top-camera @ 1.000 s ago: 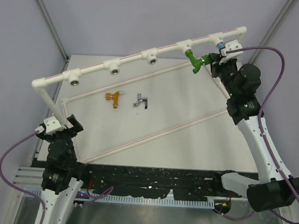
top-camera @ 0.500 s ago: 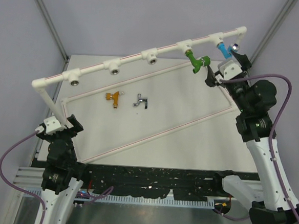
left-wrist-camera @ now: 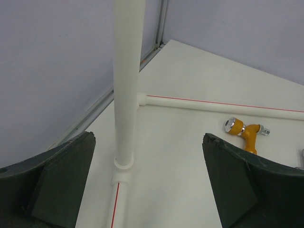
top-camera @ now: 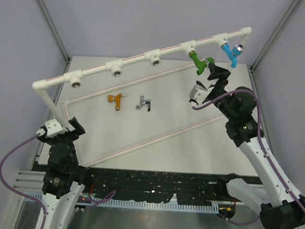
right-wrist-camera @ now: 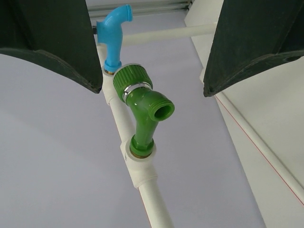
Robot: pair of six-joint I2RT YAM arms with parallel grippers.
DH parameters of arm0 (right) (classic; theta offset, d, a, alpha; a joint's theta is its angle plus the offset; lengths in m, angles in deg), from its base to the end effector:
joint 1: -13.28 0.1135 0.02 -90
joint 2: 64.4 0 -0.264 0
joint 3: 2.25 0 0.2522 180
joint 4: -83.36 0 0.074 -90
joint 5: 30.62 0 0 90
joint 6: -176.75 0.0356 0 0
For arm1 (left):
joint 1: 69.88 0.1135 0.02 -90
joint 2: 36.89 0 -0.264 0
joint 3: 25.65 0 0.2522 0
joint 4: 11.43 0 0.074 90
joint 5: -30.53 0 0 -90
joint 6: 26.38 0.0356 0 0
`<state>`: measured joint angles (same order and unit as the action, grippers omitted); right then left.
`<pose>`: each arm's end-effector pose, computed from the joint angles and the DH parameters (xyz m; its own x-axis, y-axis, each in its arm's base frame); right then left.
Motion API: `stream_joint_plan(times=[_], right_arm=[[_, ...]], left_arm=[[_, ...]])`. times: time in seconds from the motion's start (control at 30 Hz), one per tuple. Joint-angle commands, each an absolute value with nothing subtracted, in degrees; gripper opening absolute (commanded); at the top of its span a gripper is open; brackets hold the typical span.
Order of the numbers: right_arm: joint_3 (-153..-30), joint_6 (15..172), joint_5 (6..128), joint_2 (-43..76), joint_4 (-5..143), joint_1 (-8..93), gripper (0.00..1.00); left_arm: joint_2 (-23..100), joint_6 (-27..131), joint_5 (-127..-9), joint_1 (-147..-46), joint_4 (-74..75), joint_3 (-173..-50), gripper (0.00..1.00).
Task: Install the water faucets
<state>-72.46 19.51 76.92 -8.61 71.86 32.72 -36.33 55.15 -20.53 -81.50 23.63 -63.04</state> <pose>0.2073 0.0845 0.4001 0.5729 -0.7302 -0.3722 -0.1883 0.3247 -0.9269 0.0628 0.0099 0.2704 0.0975 -0.1370 -0.9858 -0.4492 0.8778 -0.1664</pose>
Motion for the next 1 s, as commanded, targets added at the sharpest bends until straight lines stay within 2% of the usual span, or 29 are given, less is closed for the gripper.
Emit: stream_joint_plan(times=[0.0,0.27,0.47,0.53,0.67,0.77,0.83,0.87,0.97], right_arm=[[-71.9,11.3,71.6,-7.1,82.0,34.1,0.90],[-72.7,12.3,70.9,-2.0,87.1,34.9,0.82],[-73.8,18.9,70.7,0.6,89.4,34.9,0.68],[-73.8,24.1,71.4,0.8,89.8,35.0,0.59],[-73.6,42.1,72.6,0.2,90.1,35.0,0.37],[-72.2,56.9,70.8,-0.9,92.2,35.0,0.29],[-70.3,72.2,67.0,-2.0,96.5,35.0,0.22],[-69.6,83.3,64.2,-2.2,99.2,35.0,0.13],[-66.4,104.4,59.6,-3.8,102.2,35.0,0.06]], left_arm=[[-45.8,55.4,-20.7,-81.7,22.1,-63.1,1.00],[-45.3,55.4,-20.7,-81.7,22.0,-63.1,1.00],[-45.2,55.4,-20.9,-81.7,22.0,-63.1,1.00],[-45.2,55.4,-20.8,-81.7,22.0,-63.1,1.00],[-45.3,55.4,-21.0,-81.7,21.9,-63.1,1.00],[-45.4,55.4,-21.1,-81.7,21.8,-63.0,1.00],[-45.4,55.4,-21.2,-81.7,21.9,-63.1,1.00],[-45.5,55.4,-21.3,-81.7,21.9,-63.0,1.00],[-45.6,55.4,-21.2,-81.7,21.9,-63.0,1.00]])
